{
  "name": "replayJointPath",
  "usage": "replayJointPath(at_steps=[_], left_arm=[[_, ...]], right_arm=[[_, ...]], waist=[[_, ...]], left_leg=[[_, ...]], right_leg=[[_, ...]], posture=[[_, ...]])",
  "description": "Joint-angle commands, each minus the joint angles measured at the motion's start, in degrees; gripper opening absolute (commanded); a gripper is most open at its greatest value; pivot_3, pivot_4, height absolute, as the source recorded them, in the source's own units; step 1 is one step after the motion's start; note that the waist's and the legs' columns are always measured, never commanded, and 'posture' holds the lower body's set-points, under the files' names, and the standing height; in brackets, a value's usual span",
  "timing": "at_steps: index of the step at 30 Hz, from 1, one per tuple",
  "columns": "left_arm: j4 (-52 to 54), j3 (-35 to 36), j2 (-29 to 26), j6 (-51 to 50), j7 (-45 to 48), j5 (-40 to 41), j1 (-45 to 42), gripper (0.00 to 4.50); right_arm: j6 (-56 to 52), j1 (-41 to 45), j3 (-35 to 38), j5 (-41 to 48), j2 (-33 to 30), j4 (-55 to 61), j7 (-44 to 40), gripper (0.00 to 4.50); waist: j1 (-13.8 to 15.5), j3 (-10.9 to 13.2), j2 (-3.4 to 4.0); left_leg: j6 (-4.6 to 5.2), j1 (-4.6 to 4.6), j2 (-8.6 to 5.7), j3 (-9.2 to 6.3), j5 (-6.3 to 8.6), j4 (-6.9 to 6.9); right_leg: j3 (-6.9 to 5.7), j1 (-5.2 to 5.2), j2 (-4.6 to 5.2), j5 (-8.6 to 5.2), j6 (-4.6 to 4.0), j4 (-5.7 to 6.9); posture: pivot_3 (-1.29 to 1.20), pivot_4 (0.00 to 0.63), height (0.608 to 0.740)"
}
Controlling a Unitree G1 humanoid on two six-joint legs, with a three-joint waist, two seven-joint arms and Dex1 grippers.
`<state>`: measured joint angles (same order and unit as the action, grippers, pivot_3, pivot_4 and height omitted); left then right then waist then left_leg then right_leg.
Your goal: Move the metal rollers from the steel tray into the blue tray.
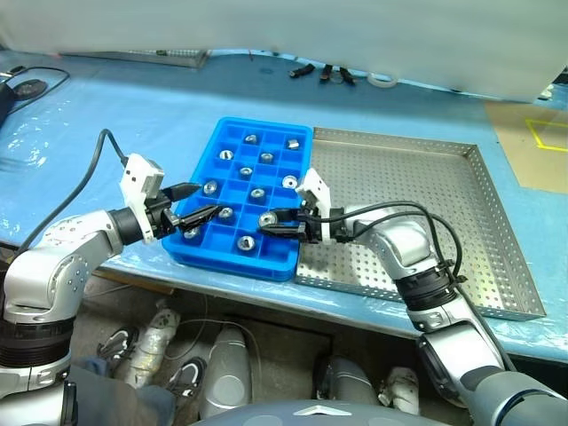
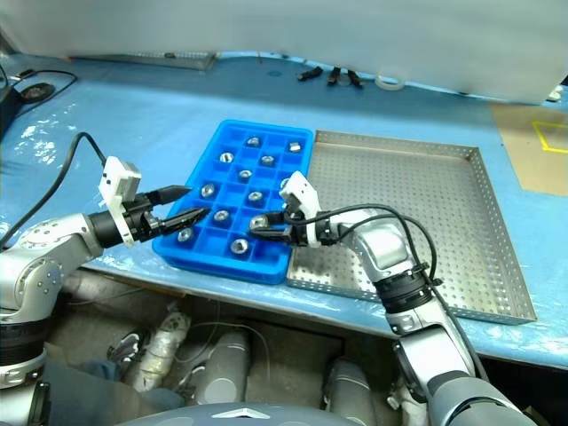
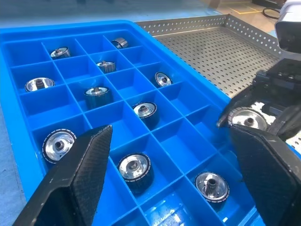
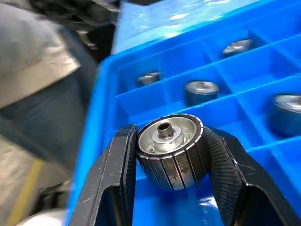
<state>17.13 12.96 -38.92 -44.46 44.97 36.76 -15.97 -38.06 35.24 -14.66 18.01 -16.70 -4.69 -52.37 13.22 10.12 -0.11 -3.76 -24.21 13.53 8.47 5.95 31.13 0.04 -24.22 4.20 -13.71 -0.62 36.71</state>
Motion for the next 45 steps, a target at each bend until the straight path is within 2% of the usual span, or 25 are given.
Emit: replayJointPath(at_steps=[1,8,14,21,29,34,39,45], left_arm=[[0.69,0.03,-1.02,0.68,0.57,0.53,-1.34,4.21],[-0.07,-0.57,-1.26,0.83,0.9,0.42,-2.28,4.21],[-0.82,-1.11,-1.3,1.2,1.26,0.11,-3.02,4.21],[-3.93,-2.77,-0.69,2.88,2.37,-0.8,-6.18,4.21],[-16.5,-9.47,5.51,10.18,3.97,-6.39,-16.43,4.21],[-27.63,-13.9,12.07,15.82,7.2,-9.82,-24.39,4.21],[-43.37,-15.26,17.79,23.37,9.79,-13.63,-32.08,4.21],[-52.73,-16.14,21.15,27.95,14.15,-16.55,-36.26,4.21]], right_arm=[[2.9,1.74,1.67,-0.9,0.53,-1.49,1.9,1.78],[4.09,-0.09,0.08,-1.21,-1.13,0.3,-0.47,1.78],[3.67,1.5,1.46,-1.11,-0.35,-0.79,1.25,3.71],[3.84,4.54,4.62,-0.11,-0.2,2.05,4.2,3.71],[2.87,4.22,14.03,1.52,-1.76,5.9,12.33,3.71],[1.79,0.35,19.75,2.23,-4.62,10.07,16.47,3.71],[2.06,-5.9,25.64,1.18,-7.43,13.04,22.33,3.71],[3.71,-12.06,27.72,0.89,-6.76,13.81,26.97,3.71]], waist=[[0.01,0.0,0.0],[-0.01,0.0,0.0],[-0.1,0.0,0.0],[-0.24,0.0,0.0],[-1.14,-0.01,-0.01],[-2.06,-0.01,-0.02],[-3.54,-0.01,-0.02],[-6.14,-0.01,-0.02]], left_leg=[[-0.01,-0.02,0.0,0.0,-0.01,0.0],[-0.02,-0.04,0.0,0.0,-0.01,0.01],[-0.02,-0.03,0.0,0.0,-0.01,0.02],[-0.04,-0.03,0.0,0.0,-0.02,0.03],[-0.07,-0.04,-0.03,0.0,-0.04,0.08],[-0.12,-0.06,-0.06,0.01,-0.08,0.12],[-0.1,-0.07,-0.06,0.01,-0.07,0.11],[-0.04,0.0,-0.1,0.02,-0.04,0.1]], right_leg=[[-0.01,0.0,0.0,0.0,0.0,0.0],[-0.01,0.0,0.0,0.0,0.0,-0.01],[-0.01,0.01,0.0,0.0,0.0,0.0],[-0.01,0.01,0.0,0.01,0.0,0.02],[-0.02,0.05,0.01,0.02,0.03,0.04],[-0.01,0.07,0.03,0.16,0.23,0.03],[0.0,0.07,0.01,0.17,0.26,0.02],[0.06,0.08,0.01,0.18,0.26,0.0]], posture=[[0.29,0.15,0.74],[0.28,0.15,0.74],[0.27,0.15,0.74],[0.23,0.15,0.74],[0.12,0.15,0.74],[0.05,0.15,0.74],[-0.03,0.15,0.74],[-0.11,0.15,0.74]])
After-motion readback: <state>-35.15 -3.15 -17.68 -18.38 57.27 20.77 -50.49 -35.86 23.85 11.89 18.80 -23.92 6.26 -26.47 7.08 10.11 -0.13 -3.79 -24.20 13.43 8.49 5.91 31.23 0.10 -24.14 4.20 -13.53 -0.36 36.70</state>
